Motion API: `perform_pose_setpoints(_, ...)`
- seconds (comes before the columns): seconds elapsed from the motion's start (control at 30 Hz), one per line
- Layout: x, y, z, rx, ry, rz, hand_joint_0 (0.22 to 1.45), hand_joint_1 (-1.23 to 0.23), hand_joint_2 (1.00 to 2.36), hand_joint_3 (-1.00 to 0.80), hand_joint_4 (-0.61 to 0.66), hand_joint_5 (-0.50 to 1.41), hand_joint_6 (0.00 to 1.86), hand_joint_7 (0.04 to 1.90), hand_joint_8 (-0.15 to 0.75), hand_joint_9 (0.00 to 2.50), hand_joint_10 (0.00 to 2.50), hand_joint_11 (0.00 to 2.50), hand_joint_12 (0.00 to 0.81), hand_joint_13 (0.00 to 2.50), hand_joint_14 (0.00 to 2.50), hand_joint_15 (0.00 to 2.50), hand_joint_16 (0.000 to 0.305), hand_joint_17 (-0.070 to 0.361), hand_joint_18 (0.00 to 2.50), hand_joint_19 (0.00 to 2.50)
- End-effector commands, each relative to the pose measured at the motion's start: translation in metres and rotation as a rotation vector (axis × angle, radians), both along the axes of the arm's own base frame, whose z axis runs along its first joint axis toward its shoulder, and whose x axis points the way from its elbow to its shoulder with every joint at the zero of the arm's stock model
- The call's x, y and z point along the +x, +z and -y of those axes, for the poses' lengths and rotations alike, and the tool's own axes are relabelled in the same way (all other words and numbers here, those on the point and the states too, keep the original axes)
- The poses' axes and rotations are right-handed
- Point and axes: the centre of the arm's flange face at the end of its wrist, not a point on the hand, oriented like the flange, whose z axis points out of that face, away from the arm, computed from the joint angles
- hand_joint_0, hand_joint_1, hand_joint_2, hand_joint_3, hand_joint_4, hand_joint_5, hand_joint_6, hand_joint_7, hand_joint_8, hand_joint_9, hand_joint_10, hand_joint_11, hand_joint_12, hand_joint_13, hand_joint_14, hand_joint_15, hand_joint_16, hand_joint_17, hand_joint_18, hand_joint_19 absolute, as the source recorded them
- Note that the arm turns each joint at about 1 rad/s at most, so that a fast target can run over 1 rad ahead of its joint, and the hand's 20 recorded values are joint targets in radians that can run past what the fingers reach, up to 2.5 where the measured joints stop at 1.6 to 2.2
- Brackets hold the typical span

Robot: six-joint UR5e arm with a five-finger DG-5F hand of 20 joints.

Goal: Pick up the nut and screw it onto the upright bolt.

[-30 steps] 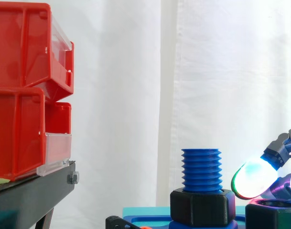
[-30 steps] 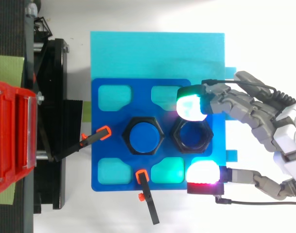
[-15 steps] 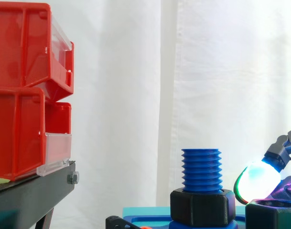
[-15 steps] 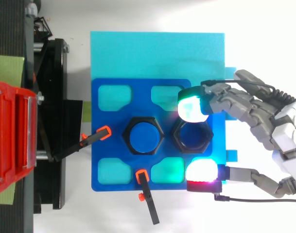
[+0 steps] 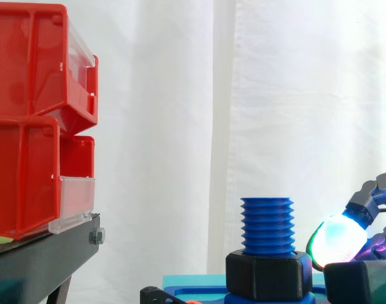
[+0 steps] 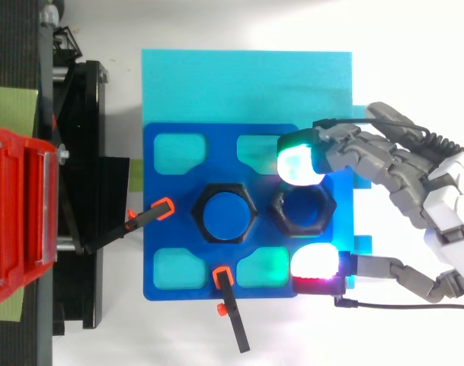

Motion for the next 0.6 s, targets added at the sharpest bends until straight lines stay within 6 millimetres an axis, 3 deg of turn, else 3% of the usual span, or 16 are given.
perform_pose_setpoints(0.0,0.0011,0.0001,0.0019,-0.003,0.006,0.002,0.47,-0.84,1.00,-0.50,0.26,-0.23,0.50,0.92,0.297,0.52,0.00,0.00,0.392,0.52,0.00,0.01,0.045,0.101,0.38,0.08)
perform_pose_setpoints(0.57,0.0019,0.0003,0.0041,-0.007,0.010,0.003,0.47,-0.81,1.00,-0.50,0.23,-0.24,0.50,0.83,0.304,0.52,0.00,0.00,0.399,0.53,0.00,0.02,0.046,0.103,0.41,0.12)
